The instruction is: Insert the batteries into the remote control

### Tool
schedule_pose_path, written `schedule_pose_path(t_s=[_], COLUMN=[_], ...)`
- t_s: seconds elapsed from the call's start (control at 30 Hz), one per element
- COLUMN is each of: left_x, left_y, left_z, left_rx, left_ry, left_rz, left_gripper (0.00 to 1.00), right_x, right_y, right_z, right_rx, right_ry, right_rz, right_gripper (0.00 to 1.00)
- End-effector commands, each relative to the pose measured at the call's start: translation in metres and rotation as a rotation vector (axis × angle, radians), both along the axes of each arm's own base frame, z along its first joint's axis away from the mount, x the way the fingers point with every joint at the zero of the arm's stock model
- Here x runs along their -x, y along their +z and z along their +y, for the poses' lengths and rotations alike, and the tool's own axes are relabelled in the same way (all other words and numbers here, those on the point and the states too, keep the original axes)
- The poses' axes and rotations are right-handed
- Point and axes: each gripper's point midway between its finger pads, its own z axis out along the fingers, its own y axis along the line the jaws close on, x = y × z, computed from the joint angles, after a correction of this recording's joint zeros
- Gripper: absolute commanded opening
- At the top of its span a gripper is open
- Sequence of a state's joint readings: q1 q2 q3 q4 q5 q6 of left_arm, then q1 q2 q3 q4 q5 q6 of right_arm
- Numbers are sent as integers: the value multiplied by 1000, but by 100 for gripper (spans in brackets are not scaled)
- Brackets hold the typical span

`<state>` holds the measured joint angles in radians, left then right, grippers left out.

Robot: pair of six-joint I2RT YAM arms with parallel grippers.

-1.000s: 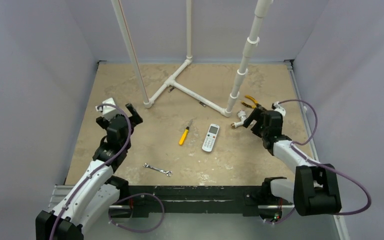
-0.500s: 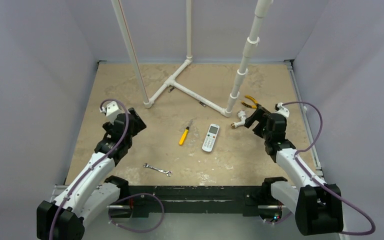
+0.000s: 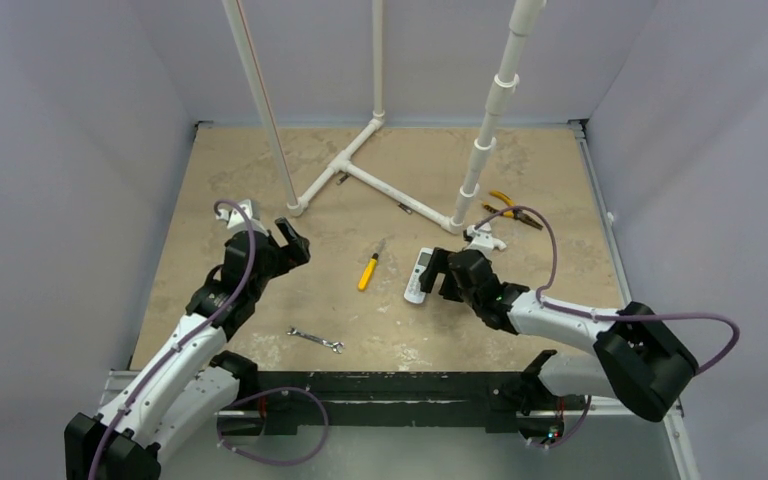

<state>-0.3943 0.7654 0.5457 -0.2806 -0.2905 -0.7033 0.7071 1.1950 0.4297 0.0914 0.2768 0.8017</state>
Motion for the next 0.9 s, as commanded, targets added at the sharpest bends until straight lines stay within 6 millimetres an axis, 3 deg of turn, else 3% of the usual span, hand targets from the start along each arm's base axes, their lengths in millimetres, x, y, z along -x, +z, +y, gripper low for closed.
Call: schedule_pose_path(t_s=[0.0,0.2,0.3,0.5,0.7,0.87], left_x=[-1,-2,-2,-2,-2,-2], left_y=[5,7,8,7,3,3], left_z=[-13,-18,-18,-20,-19,-20], left_rx=[4,20,19,23,23,22], left_ry=[-76,-95,-97,-106,-100,-100], left_rz=[-20,-26,-29,-22,-11,-8], left_gripper=[88,87,87,87,87,86], right_x=[-9,-12,-8,6,19,30], right_y=[-5,-17,-27,-43,-62,-80], right_z=[16,36,36,30,29,30], right_rx=[-52,-44,-19,38,181,367], right_ry=[-44,-16,-29,-38,2,46], right_rz=[-3,35,77,121,176,214], right_gripper=[90,79,66,53,39,35])
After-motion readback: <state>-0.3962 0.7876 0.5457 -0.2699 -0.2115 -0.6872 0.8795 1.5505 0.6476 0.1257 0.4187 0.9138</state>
